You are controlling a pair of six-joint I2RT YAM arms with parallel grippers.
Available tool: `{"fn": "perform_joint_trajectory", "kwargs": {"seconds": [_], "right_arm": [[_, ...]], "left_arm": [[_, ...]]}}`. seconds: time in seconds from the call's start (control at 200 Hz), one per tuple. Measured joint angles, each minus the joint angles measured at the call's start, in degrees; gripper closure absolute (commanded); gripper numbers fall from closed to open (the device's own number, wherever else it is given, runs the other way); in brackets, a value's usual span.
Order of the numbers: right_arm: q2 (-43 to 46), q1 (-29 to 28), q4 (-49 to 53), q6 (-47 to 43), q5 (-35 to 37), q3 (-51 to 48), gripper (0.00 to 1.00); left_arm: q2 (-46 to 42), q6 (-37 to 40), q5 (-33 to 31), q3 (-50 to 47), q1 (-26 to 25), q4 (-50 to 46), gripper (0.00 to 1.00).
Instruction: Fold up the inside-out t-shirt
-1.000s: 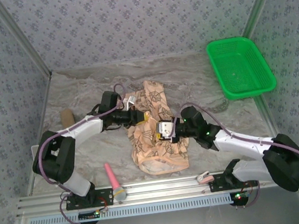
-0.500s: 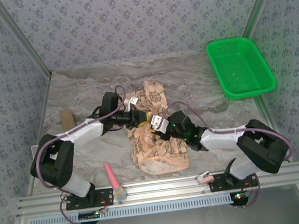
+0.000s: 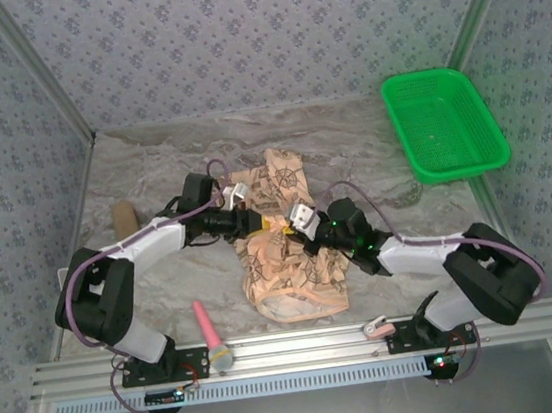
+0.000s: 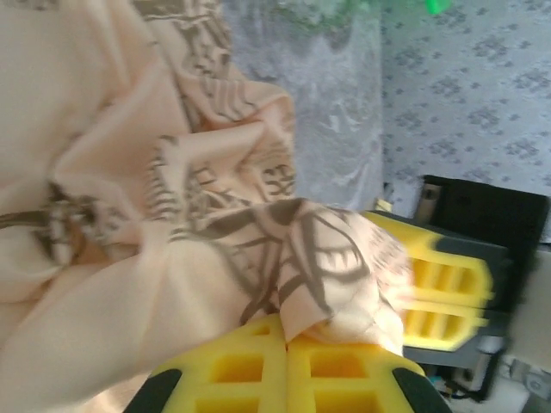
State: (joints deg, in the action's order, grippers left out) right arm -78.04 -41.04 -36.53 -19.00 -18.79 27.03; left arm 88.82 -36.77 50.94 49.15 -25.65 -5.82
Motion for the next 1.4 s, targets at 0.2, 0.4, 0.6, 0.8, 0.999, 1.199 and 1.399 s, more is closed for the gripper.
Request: {"fn": "perform_joint_trajectory", "kwargs": {"seconds": [0.2,0.4,0.6,0.8,0.999,1.199,1.399], "right_arm": [[6.3,3.6,10.6,-7.8,-14.6,1.3,1.00],[6.2,7.9,26.3,-15.5,-24.4,7.4,1.00],[-0.1,11.3,39.4,-19.1,-33.5,16.2,1.00],[-6.1,13.5,45.8,-18.8,-37.7,20.3,1.00],[-7.9,15.0,46.1,-13.5,-36.3,20.4,1.00],[-8.0,15.1,44.3,-8.9,-34.0,20.5,0.99],[-8.0,14.8,43.6,-7.6,-33.9,20.5,0.99]], "left_arm": [[0.1,9.1,-7.2,2.5,-0.1,-7.6,1.00],[0.2,15.2,-13.1,2.9,-0.7,-10.3,0.95],[-2.3,23.0,-25.0,3.1,-3.9,-13.5,0.68],[-7.0,25.1,-25.2,3.7,-5.9,-16.9,0.53],[-11.3,24.9,-23.1,2.0,-9.0,-17.1,0.43],[-10.8,24.6,-24.9,1.8,-15.5,-15.6,0.39],[-5.9,23.7,-30.2,2.9,-17.9,-13.2,0.39]]}}
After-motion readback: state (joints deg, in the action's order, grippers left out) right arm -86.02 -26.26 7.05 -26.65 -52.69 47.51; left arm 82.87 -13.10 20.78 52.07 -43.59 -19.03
